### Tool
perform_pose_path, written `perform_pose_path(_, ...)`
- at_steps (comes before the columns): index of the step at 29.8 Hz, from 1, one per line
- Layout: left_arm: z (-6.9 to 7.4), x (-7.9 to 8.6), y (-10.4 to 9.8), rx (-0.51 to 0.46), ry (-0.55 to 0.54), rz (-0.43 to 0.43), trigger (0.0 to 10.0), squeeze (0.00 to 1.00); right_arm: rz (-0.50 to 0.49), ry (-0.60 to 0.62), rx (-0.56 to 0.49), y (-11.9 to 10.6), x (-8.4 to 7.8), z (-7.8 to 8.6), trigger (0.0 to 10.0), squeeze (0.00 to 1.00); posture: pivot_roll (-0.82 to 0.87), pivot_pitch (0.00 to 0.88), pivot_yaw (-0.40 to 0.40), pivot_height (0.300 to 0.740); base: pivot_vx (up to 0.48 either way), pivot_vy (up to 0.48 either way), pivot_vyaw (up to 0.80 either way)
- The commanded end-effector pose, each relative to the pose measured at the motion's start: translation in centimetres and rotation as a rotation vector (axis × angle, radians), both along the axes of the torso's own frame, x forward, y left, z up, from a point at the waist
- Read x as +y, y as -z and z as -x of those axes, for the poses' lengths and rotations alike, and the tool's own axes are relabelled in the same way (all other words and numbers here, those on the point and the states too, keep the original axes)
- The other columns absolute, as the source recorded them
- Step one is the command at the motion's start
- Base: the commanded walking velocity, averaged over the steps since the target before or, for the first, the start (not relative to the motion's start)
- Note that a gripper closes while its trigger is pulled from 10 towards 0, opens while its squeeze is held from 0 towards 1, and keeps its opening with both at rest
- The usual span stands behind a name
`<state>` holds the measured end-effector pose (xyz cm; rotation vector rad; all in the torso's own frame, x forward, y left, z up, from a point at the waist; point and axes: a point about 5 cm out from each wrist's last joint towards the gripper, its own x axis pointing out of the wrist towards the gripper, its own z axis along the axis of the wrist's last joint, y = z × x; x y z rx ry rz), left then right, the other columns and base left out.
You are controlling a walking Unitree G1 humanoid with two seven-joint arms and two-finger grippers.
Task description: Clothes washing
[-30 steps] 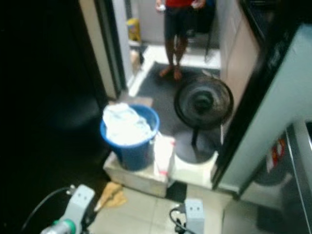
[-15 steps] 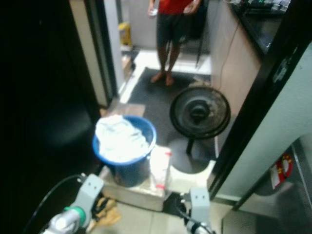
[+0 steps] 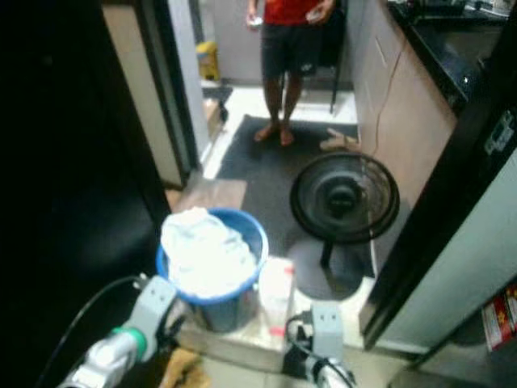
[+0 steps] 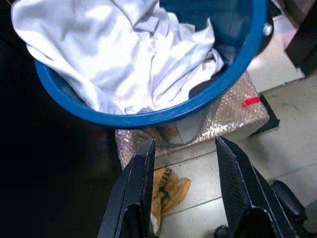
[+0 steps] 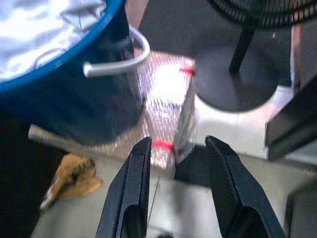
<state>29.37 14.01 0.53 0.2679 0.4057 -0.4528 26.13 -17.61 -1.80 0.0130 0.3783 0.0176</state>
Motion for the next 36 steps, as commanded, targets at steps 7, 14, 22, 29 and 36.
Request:
perform_pose_path(7,1.02,0.24,1.13,0.05,-0.009,-0.01,10.0,0.0,-0.009,-0.019,0.022,0.51,0.56,0.5,10.0,0.0,-0.13,0.037,0.129,0.74,0.338,0.0,0.0)
perform_pose_path(14,1.19,0.32,1.31,0.058,-0.005,-0.016,10.0,0.0,-0.007,-0.019,0.023,0.5,0.45,0.49,10.0,0.0,-0.13,0.037,0.13,0.74,0.326,0.0,0.0)
perform_pose_path(22,1.04,0.24,1.21,0.058,0.0,-0.017,10.0,0.0,-0.015,-0.011,0.027,0.58,0.39,0.57,10.0,0.0,-0.13,0.038,0.134,0.74,0.322,0.0,-0.34)
perform_pose_path(29,0.98,0.19,1.23,0.07,0.004,-0.021,10.0,0.0,0.004,-0.005,0.023,0.49,0.23,0.49,10.0,0.0,-0.14,0.035,0.137,0.74,0.201,0.0,-0.11)
perform_pose_path(36,1.02,-0.07,1.29,0.077,0.024,-0.026,10.0,0.0,0.009,-0.004,0.016,0.41,-0.01,0.48,10.0,0.0,-0.15,0.031,0.138,0.74,0.0,0.0,0.0)
